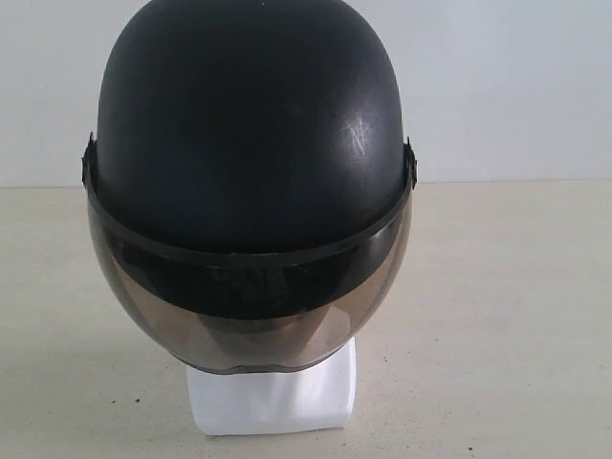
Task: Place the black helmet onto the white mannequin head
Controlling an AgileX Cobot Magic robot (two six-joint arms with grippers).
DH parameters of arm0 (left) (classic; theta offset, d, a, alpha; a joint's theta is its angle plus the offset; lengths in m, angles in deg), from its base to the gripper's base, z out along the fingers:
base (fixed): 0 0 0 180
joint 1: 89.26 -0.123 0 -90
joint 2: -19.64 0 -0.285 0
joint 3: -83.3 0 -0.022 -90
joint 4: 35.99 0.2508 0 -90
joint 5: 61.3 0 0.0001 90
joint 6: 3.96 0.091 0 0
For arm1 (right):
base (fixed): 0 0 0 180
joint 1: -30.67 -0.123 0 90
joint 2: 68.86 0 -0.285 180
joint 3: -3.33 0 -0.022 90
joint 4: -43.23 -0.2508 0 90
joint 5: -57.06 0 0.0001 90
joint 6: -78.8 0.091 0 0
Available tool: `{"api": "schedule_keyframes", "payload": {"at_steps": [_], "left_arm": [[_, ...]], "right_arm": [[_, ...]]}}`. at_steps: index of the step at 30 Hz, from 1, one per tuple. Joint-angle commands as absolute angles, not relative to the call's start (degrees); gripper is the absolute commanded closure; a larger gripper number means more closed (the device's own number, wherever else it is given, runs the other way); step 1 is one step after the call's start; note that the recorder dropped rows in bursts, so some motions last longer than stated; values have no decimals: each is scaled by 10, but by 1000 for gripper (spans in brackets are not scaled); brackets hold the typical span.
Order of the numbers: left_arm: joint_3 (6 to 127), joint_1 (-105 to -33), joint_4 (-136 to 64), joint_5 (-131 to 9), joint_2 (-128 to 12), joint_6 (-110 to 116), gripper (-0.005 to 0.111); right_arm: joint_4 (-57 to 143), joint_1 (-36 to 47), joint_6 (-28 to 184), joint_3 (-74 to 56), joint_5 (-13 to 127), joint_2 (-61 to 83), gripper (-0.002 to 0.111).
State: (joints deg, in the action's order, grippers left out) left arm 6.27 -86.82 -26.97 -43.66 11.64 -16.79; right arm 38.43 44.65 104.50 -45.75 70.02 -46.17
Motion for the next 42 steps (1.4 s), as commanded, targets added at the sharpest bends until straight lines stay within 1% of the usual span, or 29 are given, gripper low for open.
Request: {"api": "schedule_keyframes", "payload": {"at_steps": [1,10,13,18,21,28,32,34,36,42], "left_arm": [[61,-867,-271,-436,119,-164,102],[61,-867,-271,-436,119,-164,102],[61,-867,-271,-436,119,-164,102],[61,-867,-271,-436,119,-164,102],[61,-867,-271,-436,119,-164,102],[61,-867,-271,-436,119,-164,102],[61,-867,-271,-436,119,-164,102],[61,-867,-271,-436,119,-164,102],[61,-867,-271,-436,119,-163,102],[61,-867,-271,-436,119,-163,102]], "right_arm": [[371,455,1042,-508,693,-466,108],[381,455,1024,-595,684,-473,108],[404,453,987,-634,685,-512,108],[497,427,986,-715,686,-595,108],[532,415,984,-739,688,-611,108],[544,413,959,-739,729,-611,108],[548,413,880,-739,781,-611,108],[550,413,855,-739,785,-611,108],[550,398,852,-739,784,-611,108],[554,310,842,-739,786,-611,108]]}}
